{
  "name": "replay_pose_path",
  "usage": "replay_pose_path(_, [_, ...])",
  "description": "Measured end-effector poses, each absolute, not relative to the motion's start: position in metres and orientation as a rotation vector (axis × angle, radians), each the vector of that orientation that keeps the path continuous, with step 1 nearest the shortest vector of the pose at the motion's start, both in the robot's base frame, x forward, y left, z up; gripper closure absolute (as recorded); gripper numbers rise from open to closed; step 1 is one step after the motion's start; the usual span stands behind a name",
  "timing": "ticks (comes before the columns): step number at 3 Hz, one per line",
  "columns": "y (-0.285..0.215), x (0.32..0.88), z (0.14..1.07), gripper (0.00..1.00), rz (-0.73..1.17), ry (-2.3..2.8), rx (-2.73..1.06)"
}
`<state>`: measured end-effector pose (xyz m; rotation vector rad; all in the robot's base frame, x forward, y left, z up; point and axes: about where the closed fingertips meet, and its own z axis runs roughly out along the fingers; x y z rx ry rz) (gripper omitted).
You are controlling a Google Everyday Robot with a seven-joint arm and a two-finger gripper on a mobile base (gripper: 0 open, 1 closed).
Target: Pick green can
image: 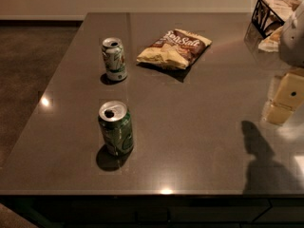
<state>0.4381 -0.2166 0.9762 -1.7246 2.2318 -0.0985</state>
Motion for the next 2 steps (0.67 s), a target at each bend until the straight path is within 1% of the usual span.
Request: replay_pose_path(2, [-0.2080,0.4387,0.9790,0.00,-0.070,2.206,-1.747])
